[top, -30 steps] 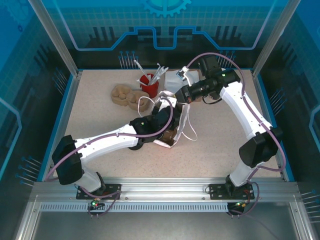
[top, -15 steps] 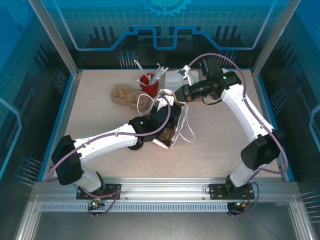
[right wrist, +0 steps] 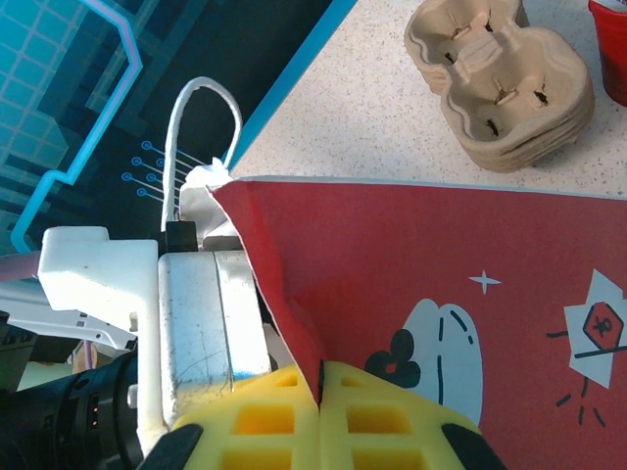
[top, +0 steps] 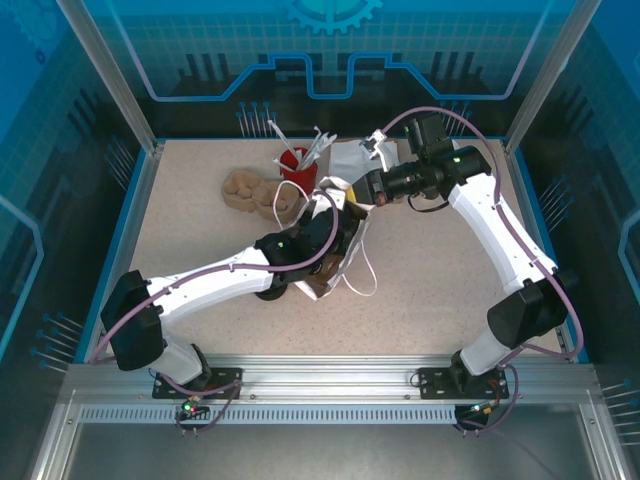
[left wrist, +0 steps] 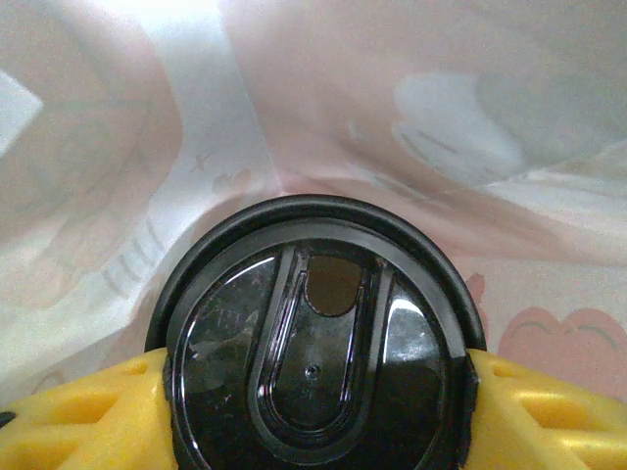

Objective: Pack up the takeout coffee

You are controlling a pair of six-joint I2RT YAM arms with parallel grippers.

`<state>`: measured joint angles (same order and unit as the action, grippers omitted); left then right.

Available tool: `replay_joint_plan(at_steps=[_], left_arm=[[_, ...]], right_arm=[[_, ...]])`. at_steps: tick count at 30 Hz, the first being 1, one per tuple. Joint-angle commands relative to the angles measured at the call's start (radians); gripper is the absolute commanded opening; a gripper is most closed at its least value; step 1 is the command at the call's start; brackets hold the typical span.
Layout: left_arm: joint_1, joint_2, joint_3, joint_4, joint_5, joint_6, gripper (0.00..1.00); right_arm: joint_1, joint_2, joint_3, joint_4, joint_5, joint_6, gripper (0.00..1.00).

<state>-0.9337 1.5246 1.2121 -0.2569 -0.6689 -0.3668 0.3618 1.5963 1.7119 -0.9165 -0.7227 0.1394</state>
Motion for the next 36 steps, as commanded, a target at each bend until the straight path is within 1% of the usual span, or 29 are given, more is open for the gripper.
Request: replay_joint_plan(at_steps=[1,7,18,26,36], left_arm=[[0.003,-0.022,-0.034,0.058,0.034,0.041,0.65],[0.003,-0.018,-0.04,0.105,0.041,0.094,0.65],[0.002,-0.032,-0.023,0.111,0.065,0.113,0.65],[0.004,-0.026,-0.017,0.11,0.049,0.131,0.65],[0.017,0.002,-0.018,0.1,0.029,0.137,0.66]], right_arm=[[-0.009,0.001,0.023,-0.013,-0.057,-0.017,0.0],[-0.009,0.021,0.029,-0.023,-0.079,-0.021,0.0],[-0.031,0.078,0.07,-0.048,-0.122,-0.046,0.0],[-0.038,0.135,0.129,-0.087,-0.15,-0.071,0.0],[-0.037,0.145,0.145,-0.108,-0.175,-0.082,0.0]])
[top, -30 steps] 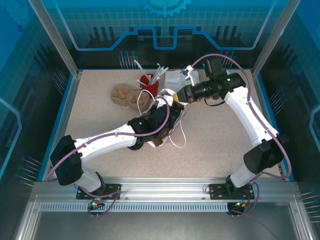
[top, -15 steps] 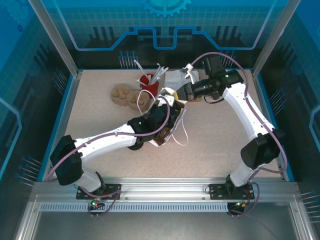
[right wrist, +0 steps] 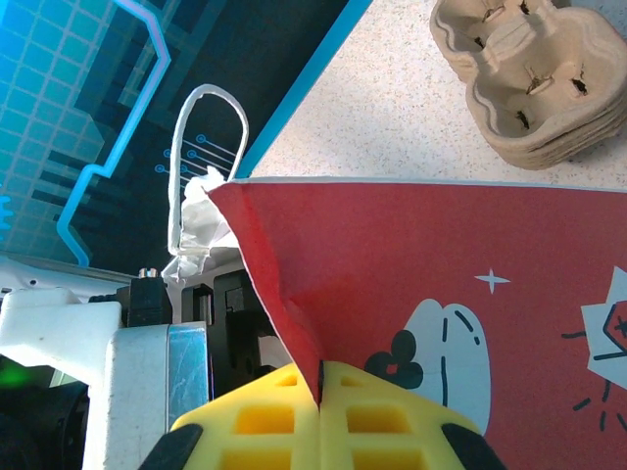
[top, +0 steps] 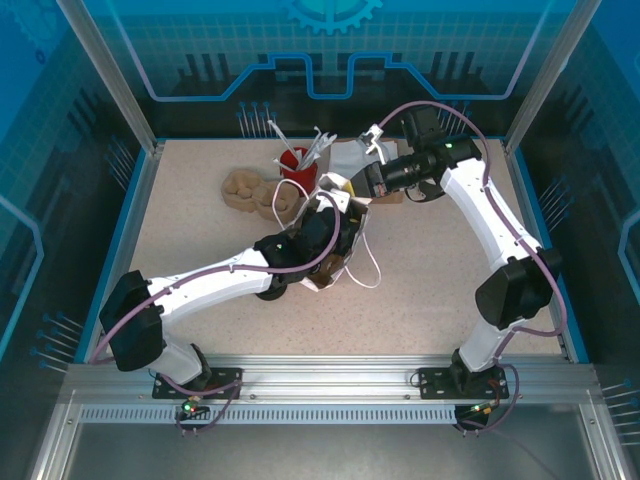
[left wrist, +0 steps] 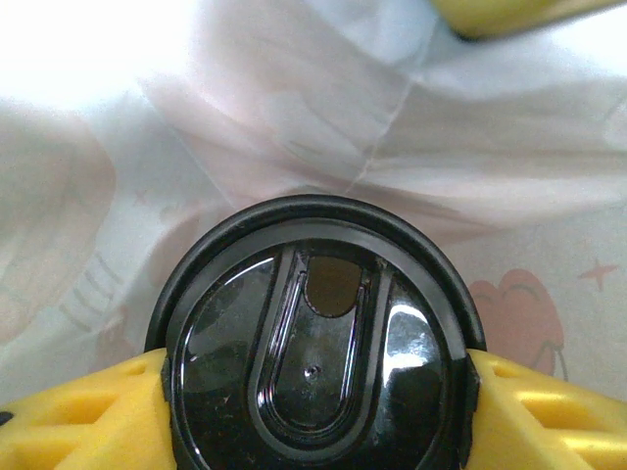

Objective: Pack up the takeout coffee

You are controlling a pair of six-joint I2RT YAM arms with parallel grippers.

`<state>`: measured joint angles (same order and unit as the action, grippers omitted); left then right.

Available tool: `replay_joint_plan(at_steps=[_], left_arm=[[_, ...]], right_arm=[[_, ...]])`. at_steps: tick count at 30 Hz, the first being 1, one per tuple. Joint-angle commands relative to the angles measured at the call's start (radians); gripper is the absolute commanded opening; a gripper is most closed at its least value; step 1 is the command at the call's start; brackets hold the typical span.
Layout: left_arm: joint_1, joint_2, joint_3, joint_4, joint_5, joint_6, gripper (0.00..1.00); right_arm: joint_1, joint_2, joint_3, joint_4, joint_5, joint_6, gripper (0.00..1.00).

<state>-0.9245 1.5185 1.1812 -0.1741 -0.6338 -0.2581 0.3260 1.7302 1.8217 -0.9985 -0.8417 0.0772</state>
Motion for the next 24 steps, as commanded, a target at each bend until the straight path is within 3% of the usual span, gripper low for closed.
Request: replay_joint_plan(at_steps=[1,24], left_arm=[[0.011,0.011,0.012,0.021,-0.003,0.028,0.65],[0.038,0.053,-0.018,0.04,0.009,0.017,0.66]], right_arm=[[-0.001,0.012,0.036,-0.03,-0.057,-0.022,0.0],[0.006,0.057,0.096,-0.066,-0.096,-0.03,0.0]])
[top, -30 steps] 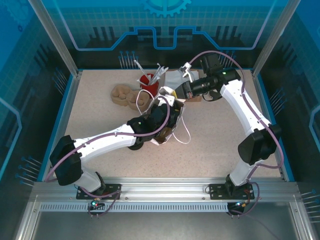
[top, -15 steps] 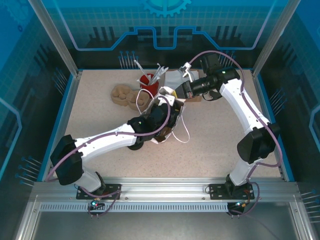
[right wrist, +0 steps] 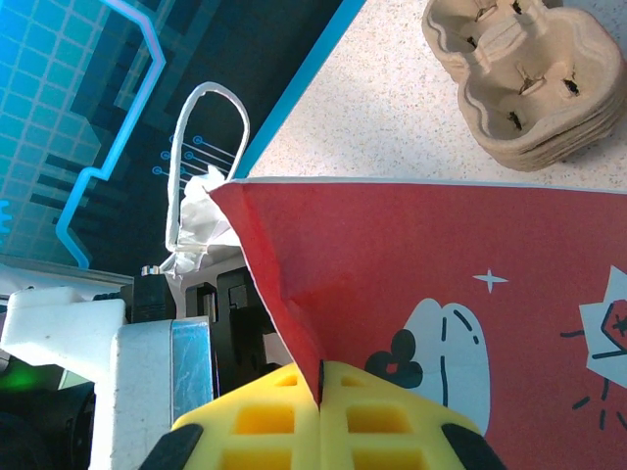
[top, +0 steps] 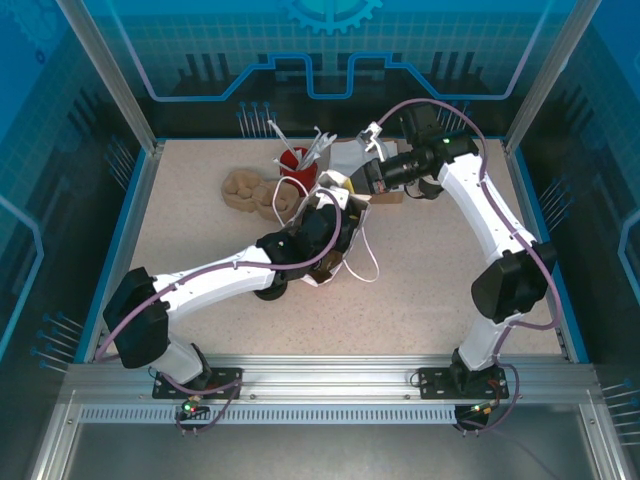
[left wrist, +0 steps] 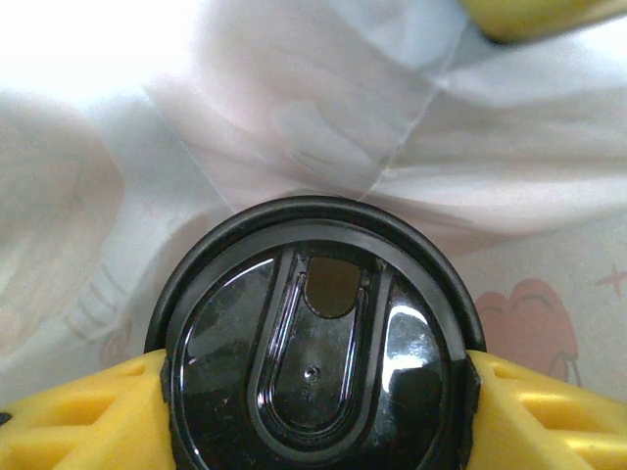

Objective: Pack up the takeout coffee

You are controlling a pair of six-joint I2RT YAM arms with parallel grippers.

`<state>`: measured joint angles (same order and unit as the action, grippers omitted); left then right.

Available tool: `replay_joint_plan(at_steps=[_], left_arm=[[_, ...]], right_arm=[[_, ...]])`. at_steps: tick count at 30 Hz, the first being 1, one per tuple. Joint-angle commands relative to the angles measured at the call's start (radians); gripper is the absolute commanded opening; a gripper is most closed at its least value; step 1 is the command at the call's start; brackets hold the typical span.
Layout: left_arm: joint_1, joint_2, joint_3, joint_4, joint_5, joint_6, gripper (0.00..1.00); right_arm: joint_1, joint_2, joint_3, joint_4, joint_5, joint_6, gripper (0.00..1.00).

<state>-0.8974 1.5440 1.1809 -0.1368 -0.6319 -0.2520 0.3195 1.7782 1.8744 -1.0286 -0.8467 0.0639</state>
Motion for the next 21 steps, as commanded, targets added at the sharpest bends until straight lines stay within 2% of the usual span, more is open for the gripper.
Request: replay_joint_plan(at_steps=[1,15,21], left_arm=[[0.011,0.028,-0.021,0.002,0.009,0.01,0.66],[0.017,0.027,-0.055,0.009,0.013,0.0,0.66],[0.029,0.031,-0.07,0.055,0.049,0.005,0.67]], right_arm=[[0.013,0.01,0.046,-0.037,-0.093,-0.015,0.0],[0.015,0.014,0.082,-0.037,-0.074,-0.024,0.0],[0.02,0.029,0.097,-0.045,-0.075,-0.029,0.0]])
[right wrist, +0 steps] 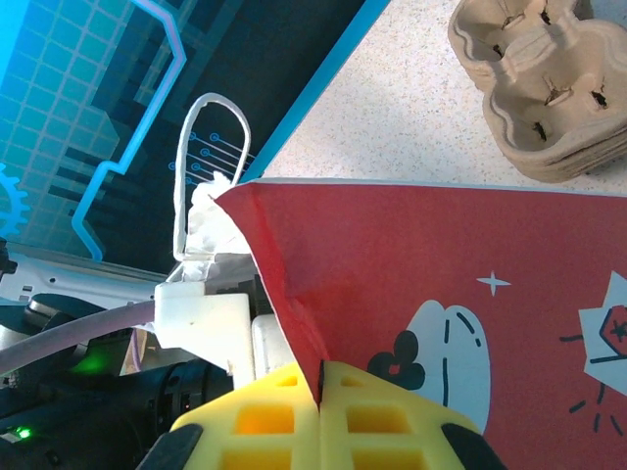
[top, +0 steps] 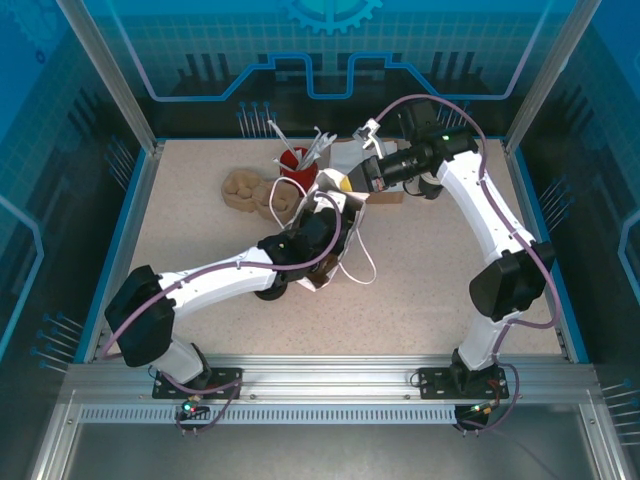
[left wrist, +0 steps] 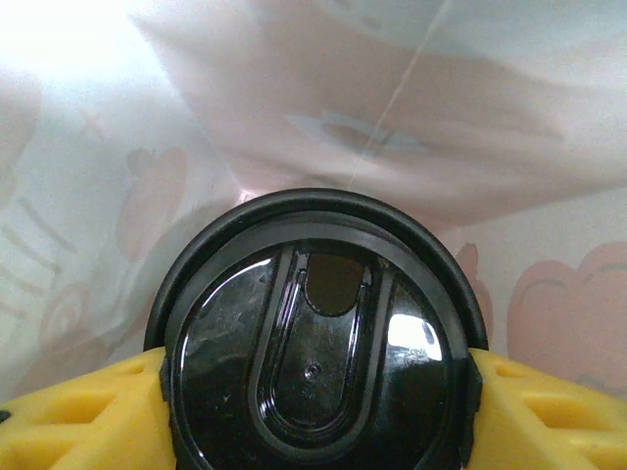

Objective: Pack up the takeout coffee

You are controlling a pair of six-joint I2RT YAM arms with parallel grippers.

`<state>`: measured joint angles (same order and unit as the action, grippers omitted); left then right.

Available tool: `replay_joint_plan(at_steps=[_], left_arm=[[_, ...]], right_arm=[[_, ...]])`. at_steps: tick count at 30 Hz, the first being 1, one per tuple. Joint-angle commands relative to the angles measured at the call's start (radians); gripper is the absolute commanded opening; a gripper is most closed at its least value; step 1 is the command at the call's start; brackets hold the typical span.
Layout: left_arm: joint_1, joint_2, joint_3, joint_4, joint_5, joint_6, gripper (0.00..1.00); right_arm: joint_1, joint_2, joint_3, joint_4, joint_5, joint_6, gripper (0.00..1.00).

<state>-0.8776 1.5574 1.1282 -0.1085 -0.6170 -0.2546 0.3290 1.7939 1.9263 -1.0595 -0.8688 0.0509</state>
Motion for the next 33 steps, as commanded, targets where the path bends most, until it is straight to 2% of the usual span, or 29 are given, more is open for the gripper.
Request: replay_joint_plan(at_steps=[1,6,17,33], left_arm=[[0.009,0.021,-0.019,0.033,0.041,0.008,0.67],[0.013,0.031,-0.001,-0.001,0.037,0.008,0.67],[0.029,0.091,0.116,-0.173,0.091,-0.084,0.68],[0.034,0.173,0.242,-0.364,0.174,-0.195,0.68]], right_arm=[[0.011,0.017,0.048,-0.016,-0.052,-0.016,0.0],[0.017,0.029,0.062,-0.025,-0.052,-0.02,0.0],[0.018,0.023,0.017,-0.014,-0.049,-0.03,0.0],[0.005,-0.105,-0.256,0.062,-0.073,-0.035,0.0]])
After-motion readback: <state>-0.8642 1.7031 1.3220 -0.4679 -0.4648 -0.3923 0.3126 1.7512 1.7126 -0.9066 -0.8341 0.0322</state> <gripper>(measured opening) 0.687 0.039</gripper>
